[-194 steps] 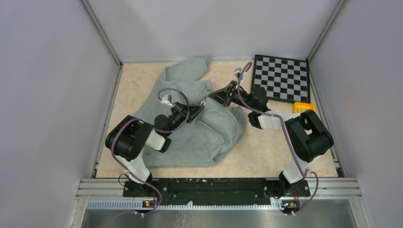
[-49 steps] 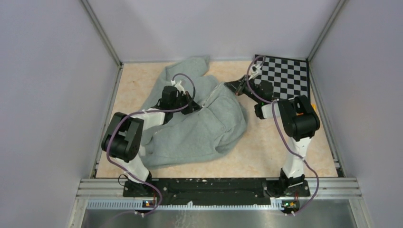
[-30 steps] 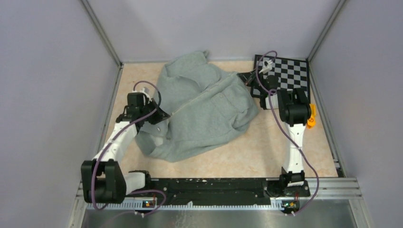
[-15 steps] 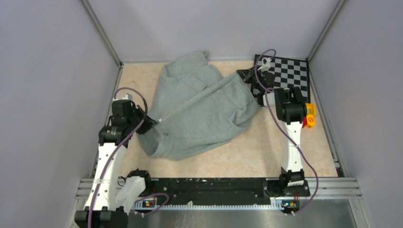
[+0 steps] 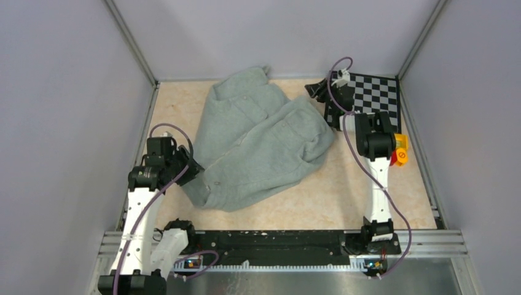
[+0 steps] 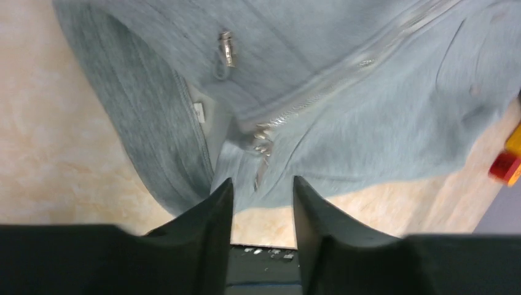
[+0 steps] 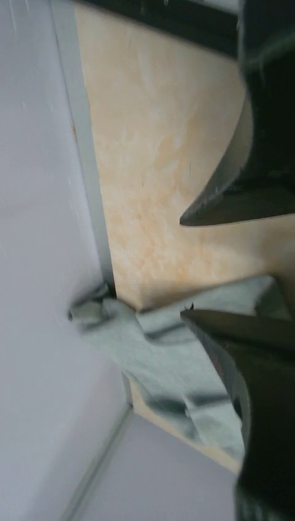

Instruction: Zip up the jacket

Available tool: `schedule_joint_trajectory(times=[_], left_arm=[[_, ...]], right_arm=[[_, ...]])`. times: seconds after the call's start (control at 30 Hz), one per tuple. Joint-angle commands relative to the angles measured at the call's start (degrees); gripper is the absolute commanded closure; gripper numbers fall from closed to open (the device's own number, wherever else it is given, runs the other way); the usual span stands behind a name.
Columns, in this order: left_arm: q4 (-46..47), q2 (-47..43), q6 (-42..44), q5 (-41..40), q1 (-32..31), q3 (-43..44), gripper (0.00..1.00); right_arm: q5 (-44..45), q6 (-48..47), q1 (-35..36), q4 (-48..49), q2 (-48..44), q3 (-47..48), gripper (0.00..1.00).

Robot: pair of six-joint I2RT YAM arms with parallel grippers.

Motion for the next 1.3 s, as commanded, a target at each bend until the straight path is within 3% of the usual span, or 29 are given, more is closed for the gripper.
schedule_joint_trajectory(times=[0.0, 0.03, 0.1, 0.17, 0.3, 0.43, 0.57, 0.73, 0.93, 1.27], left_arm=[[-1.08, -0.54, 0.21, -7.44, 0.51, 1.36, 0.39], [0.31, -1.02, 0.59, -7.92, 0.48, 1.79, 0.3], [3.65, -2.66, 1.46, -8.43, 0.48, 1.67, 0.12], [8.27, -4.86, 1.87, -8.48, 0.49, 1.06, 0.04], [20.84, -6.25, 4.22, -4.86, -0.22, 0.49, 0.03], [31.9, -1.9, 8.5, 1.26, -3.01, 5.4, 0.01], [37.66, 1.54, 16.26, 9.53, -4.25, 13.44, 0.01], [38.62, 1.35, 26.88, 4.45, -12.59, 22.45, 0.01], [47.21, -4.82, 34.85, -1.83, -20.65, 21.06, 0.01], [49.08, -8.88, 40.82, -8.23, -24.28, 23.43, 0.01]], right_arm=[[10.67, -10.76, 0.0, -16.44, -7.39, 2.48, 0.2], [11.59, -13.23, 0.28, -23.28, -9.29, 3.55, 0.14], [14.3, -15.1, 0.34, -33.84, -13.99, 3.42, 0.12], [16.48, -17.4, 0.52, -38.81, -20.4, 0.07, 0.11], [18.61, -21.81, 2.49, -53.45, -32.7, -2.76, 0.11], [17.99, -25.46, 6.65, -60.98, -45.24, -9.34, 0.09], [27.82, -28.37, 13.15, -71.27, -56.76, -12.38, 0.08], [32.22, -28.08, 15.6, -78.47, -73.88, -17.15, 0.07], [29.91, -28.94, 15.62, -76.54, -96.9, -19.91, 0.07], [33.97, -34.16, 15.6, -77.21, -108.84, -10.81, 0.06]])
